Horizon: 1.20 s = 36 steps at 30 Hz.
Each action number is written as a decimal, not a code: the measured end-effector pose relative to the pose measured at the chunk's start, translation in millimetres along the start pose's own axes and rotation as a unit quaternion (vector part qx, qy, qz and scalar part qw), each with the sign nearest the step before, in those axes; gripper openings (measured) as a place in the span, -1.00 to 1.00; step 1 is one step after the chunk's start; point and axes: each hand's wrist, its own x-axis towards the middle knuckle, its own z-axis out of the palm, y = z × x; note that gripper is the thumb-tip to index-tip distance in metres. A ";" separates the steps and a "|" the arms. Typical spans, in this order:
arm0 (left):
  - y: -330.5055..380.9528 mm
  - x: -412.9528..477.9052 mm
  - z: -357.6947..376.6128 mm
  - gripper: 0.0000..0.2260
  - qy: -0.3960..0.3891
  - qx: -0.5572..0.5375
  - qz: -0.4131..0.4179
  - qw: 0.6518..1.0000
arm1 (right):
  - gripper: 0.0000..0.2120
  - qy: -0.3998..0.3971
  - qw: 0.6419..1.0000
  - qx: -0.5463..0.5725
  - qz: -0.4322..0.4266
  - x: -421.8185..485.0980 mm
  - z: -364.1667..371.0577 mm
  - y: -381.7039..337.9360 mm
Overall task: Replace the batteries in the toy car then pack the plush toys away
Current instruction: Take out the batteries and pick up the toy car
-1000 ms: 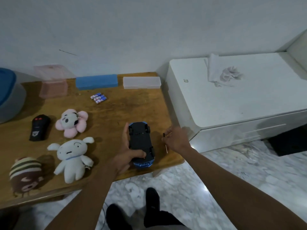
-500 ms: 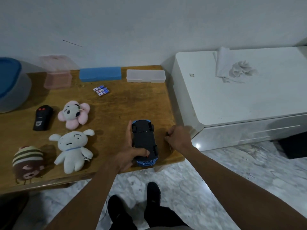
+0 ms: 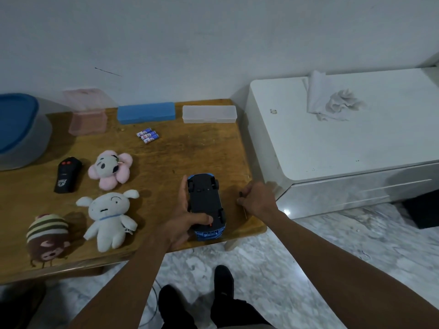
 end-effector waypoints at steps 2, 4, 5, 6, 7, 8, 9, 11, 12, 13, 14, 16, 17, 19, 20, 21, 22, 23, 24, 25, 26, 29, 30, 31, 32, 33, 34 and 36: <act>3.5 0.8 -0.9 0.08 0.004 0.004 0.000 1.000 | -0.79 0.006 1.000 0.002 0.005 0.1 -5.3 -3.7; 12.8 -3.1 -3.3 0.08 -0.001 0.014 0.015 1.000 | -0.77 0.033 0.999 0.008 0.001 -4.0 -16.5 -14.9; 14.2 -1.5 -4.1 0.08 -0.002 0.015 0.013 1.000 | -0.77 0.040 0.999 0.003 0.003 -2.7 -20.8 -17.7; 17.4 -0.7 -5.3 0.08 -0.002 0.016 0.011 1.000 | -0.77 0.049 0.999 -0.001 -0.001 -1.6 -25.5 -22.8; 22.1 -1.5 -6.8 0.08 -0.006 0.015 0.015 1.000 | -0.77 0.057 0.998 0.000 -0.007 -1.3 -29.9 -29.0; 27.9 -2.1 -9.0 0.09 -0.015 0.012 0.020 1.000 | -0.78 0.064 0.998 0.004 -0.019 -1.8 -34.7 -37.1; 33.9 -1.8 -11.4 0.10 -0.022 0.010 0.025 0.999 | -0.79 0.069 0.997 0.012 -0.033 -2.4 -39.0 -46.8; 47.8 -0.7 -15.2 0.09 -0.028 0.015 0.036 0.999 | -0.84 0.072 0.994 0.036 -0.068 -3.5 -47.0 -68.7; 55.6 -1.1 -16.4 0.09 -0.030 0.024 0.043 0.998 | -0.87 0.072 0.992 0.043 -0.091 -5.1 -50.2 -80.7; 62.4 -1.0 -18.3 0.09 -0.030 0.033 0.052 0.998 | -0.89 0.068 0.990 0.043 -0.112 -7.3 -52.5 -93.2; 68.8 -1.0 -20.6 0.09 -0.032 0.043 0.062 0.997 | -0.92 0.064 0.988 0.038 -0.136 -10.1 -53.7 -105.7; 83.5 -3.1 -24.2 0.07 -0.033 0.058 0.082 0.994 | -0.93 0.057 0.981 0.028 -0.184 -15.4 -54.4 -129.4; 90.4 -3.6 -26.6 0.06 -0.031 0.067 0.092 0.993 | -0.92 0.053 0.977 0.026 -0.204 -17.5 -54.0 -139.9; 101.8 -3.7 -32.5 0.05 -0.023 0.085 0.111 0.990 | -0.86 0.037 0.970 0.014 -0.240 -21.2 -52.0 -157.6; 106.8 -4.8 -35.5 0.05 -0.020 0.088 0.116 0.989 | -0.81 0.035 0.967 -0.002 -0.253 -22.5 -50.9 -164.8; 110.6 -5.8 -39.4 0.05 -0.018 0.089 0.118 0.989 | -0.78 0.039 0.964 -0.021 -0.262 -23.6 -49.9 -171.4; 113.5 -6.5 -44.2 0.05 -0.018 0.088 0.120 0.989 | -0.75 0.046 0.960 -0.039 -0.272 -25.2 -49.2 -177.5; 115.8 -7.4 -48.8 0.05 -0.018 0.087 0.121 0.989 | -0.73 0.051 0.957 -0.053 -0.280 -26.8 -48.5 -183.0; 117.9 -8.6 -53.1 0.05 -0.018 0.086 0.121 0.989 | -0.72 0.054 0.954 -0.061 -0.288 -28.2 -47.5 -187.8; 119.8 -10.0 -56.8 0.04 -0.019 0.083 0.121 0.989 | -0.72 0.056 0.952 -0.065 -0.294 -29.1 -45.9 -191.9; 121.1 -11.4 -60.5 0.04 -0.021 0.078 0.119 0.990 | -0.71 0.058 0.950 -0.068 -0.301 -30.1 -43.9 -195.6; 124.3 -13.5 -70.2 0.05 -0.029 0.075 0.120 0.989 | -0.69 0.053 0.940 -0.089 -0.326 -34.1 -37.8 -207.4; 125.2 -13.9 -73.2 0.05 -0.029 0.079 0.123 0.989 | -0.68 0.047 0.937 -0.095 -0.333 -35.1 -35.7 -211.3; 125.5 -14.2 -75.7 0.05 -0.028 0.082 0.126 0.988 | -0.67 0.038 0.935 -0.099 -0.338 -35.7 -33.7 -214.5; 125.9 -15.0 -78.5 0.05 -0.029 0.084 0.127 0.988 | -0.67 0.032 0.934 -0.103 -0.341 -36.8 -32.0 -218.0; 126.0 -15.9 -80.7 0.05 -0.029 0.084 0.128 0.988 | -0.66 0.027 0.933 -0.107 -0.344 -37.7 -30.6 -220.8; 126.1 -17.0 -82.7 0.05 -0.030 0.082 0.128 0.988 | -0.66 0.024 0.932 -0.108 -0.345 -38.6 -29.0 -223.0; 125.7 -19.4 -85.1 0.04 -0.031 0.077 0.126 0.989 | -0.65 0.022 0.933 -0.106 -0.344 -40.7 -26.2 -225.2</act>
